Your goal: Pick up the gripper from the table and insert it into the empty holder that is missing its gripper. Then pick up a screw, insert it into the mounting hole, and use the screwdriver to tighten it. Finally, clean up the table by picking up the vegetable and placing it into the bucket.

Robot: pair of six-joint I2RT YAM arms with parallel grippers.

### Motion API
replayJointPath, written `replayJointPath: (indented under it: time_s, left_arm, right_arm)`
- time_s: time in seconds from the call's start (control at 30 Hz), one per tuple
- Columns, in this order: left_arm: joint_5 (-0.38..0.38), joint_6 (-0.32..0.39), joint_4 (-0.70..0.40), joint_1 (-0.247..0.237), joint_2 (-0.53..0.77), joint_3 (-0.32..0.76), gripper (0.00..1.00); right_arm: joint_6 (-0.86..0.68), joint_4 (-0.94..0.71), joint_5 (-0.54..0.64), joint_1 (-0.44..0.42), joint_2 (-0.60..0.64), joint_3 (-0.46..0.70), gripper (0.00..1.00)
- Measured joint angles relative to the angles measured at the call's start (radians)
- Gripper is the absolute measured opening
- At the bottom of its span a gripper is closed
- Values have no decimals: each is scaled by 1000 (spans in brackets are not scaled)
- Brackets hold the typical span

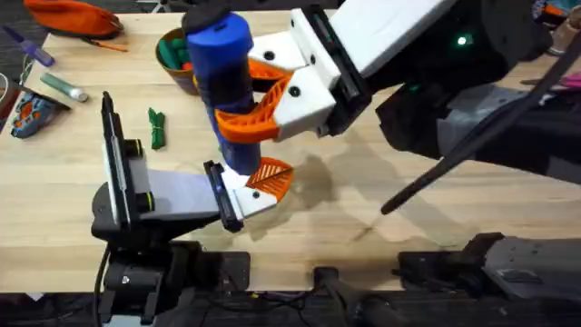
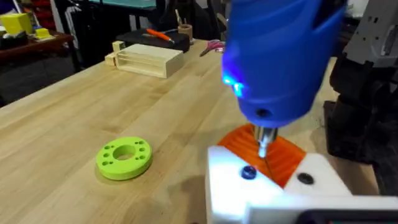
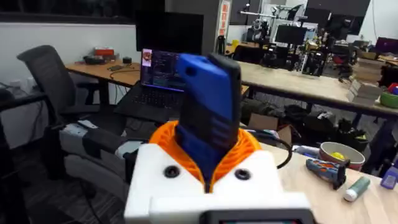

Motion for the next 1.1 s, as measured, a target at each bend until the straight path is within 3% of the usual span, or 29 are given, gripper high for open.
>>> replayJointPath:
  time_s: [0.27,0.5,1.1]
  left_arm:
    - [0,0,0,0,0,0,9]
    - [0,0,0,0,0,0,9]
    - [0,0,0,0,0,0,9]
  right_arm:
    - [-8,-9,0,0,0,0,24]
    - [-46,-120,0,7,0,17,24]
    - [-132,-144,-21,16,0,28,24]
